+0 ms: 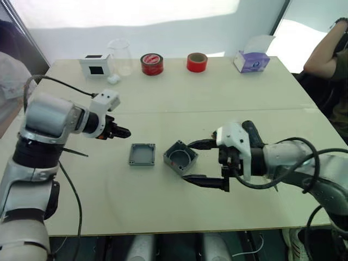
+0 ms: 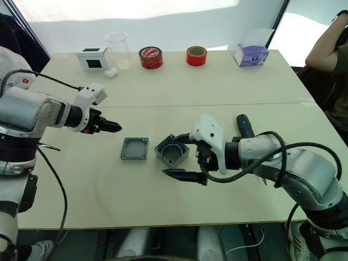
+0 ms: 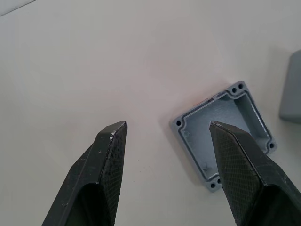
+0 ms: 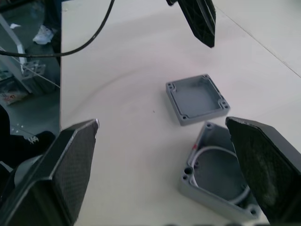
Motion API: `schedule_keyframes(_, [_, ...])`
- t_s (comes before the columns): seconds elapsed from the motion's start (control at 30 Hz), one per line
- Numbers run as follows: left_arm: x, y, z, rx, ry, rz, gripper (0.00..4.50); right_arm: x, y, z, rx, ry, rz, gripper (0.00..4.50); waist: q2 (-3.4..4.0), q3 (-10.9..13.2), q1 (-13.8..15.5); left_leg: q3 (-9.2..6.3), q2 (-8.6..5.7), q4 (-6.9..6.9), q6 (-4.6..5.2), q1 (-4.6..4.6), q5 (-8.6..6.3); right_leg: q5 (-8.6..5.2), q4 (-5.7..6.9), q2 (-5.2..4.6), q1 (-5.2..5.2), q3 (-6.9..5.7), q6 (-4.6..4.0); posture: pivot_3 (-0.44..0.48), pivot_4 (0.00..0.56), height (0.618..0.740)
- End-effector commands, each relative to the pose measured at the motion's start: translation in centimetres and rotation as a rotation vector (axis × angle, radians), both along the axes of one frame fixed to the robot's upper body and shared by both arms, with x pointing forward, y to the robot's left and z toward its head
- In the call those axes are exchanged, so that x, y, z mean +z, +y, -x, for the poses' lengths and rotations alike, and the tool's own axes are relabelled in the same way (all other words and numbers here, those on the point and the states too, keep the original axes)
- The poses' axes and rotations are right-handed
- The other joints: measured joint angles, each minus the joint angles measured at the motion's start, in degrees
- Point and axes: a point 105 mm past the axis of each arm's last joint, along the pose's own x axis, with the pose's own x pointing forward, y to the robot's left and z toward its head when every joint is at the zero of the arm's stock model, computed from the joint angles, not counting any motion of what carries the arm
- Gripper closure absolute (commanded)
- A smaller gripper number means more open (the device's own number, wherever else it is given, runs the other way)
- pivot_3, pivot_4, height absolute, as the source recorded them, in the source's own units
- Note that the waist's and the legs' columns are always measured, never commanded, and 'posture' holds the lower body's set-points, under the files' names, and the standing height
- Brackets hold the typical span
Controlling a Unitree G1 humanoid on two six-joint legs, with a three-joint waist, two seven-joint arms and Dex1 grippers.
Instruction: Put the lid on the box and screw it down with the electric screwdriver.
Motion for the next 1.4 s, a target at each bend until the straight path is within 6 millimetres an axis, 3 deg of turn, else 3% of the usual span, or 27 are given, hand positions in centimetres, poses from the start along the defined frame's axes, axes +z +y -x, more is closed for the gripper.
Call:
schedule_keyframes(0.03, [-0.4,-0.8,0.2,0.012,0.0,0.059,1.68,-0.2,0.3,0.0,0.031,-0.036,-0.009,0.0,-0.02,0.01,0.51,0.0,0.0,0.0,-0.02,-0.01,0.01,0.0,0.01,-0.01,-0.01,0.0,0.0,0.0,0.15,0.74])
schedule_keyframes(0.4, [-1.8,-2.1,0.0,0.078,0.096,0.087,1.68,0.2,1.5,0.0,0.005,-0.039,-0.053,0.0,-0.12,-0.02,0.31,-0.07,-0.1,-0.07,-0.62,-0.04,0.34,0.04,0.08,-0.08,-0.17,0.06,-0.05,0.0,0.15,0.74])
schedule_keyframes(0.5, [-3.3,-3.6,0.2,0.046,0.15,0.05,1.68,0.6,2.0,-0.2,-0.028,-0.045,-0.084,0.0,-0.11,-0.02,0.5,-0.07,-0.12,-0.07,-0.63,-0.04,0.34,0.05,0.08,-0.08,-0.16,0.07,-0.06,0.0,0.15,0.74])
schedule_keyframes(0.8, [-4.8,-2.7,1.1,0.061,0.217,-0.062,1.68,0.2,2.5,-0.3,-0.086,-0.041,-0.114,0.0,-0.12,-0.07,0.24,-0.07,-0.19,-0.14,-0.68,-0.03,0.37,0.05,0.1,-0.09,-0.22,0.11,-0.08,0.0,0.15,0.74])
schedule_keyframes(0.9, [-5.5,-2.4,1.4,0.073,0.24,-0.074,2.28,0.1,2.4,-0.3,-0.101,-0.04,-0.117,0.0,-0.11,-0.07,0.22,-0.04,-0.19,-0.14,-0.68,-0.03,0.37,0.05,0.09,-0.09,-0.21,0.12,-0.09,0.0,0.15,0.74])
schedule_keyframes(1.07, [-5.9,-2.7,1.5,0.074,0.243,-0.078,4.27,0.0,1.6,-0.5,-0.127,-0.043,-0.101,0.0,-0.11,-0.11,0.37,-0.03,-0.19,-0.13,-0.68,-0.03,0.37,0.05,0.09,-0.09,-0.18,0.12,-0.08,0.0,0.15,0.74])
schedule_keyframes(1.27, [-5.9,-3.5,1.2,0.081,0.21,-0.067,4.42,0.5,0.5,-1.0,-0.155,-0.041,-0.091,0.0,-0.05,-0.18,0.55,-0.04,-0.21,-0.15,-0.66,0.31,0.35,0.05,0.03,-0.1,0.18,0.11,-0.09,0.0,0.15,0.74])
schedule_keyframes(1.33, [-4.2,-3.3,0.4,0.1,0.126,-0.057,4.42,1.4,-0.1,-1.6,-0.19,-0.026,-0.132,0.0,-0.06,-0.18,0.65,-0.05,-0.21,-0.15,-0.62,0.38,0.33,0.05,0.02,-0.1,0.27,0.1,-0.09,0.0,0.15,0.74])
schedule_keyframes(1.4, [-0.2,-3.3,-1.7,0.138,-0.072,0.044,4.42,2.8,-0.8,-3.2,-0.275,0.016,-0.257,0.0,-0.14,-0.13,0.55,-0.05,-0.23,-0.15,-0.62,0.38,0.33,0.05,0.02,-0.11,0.28,0.1,-0.09,0.0,0.15,0.74])
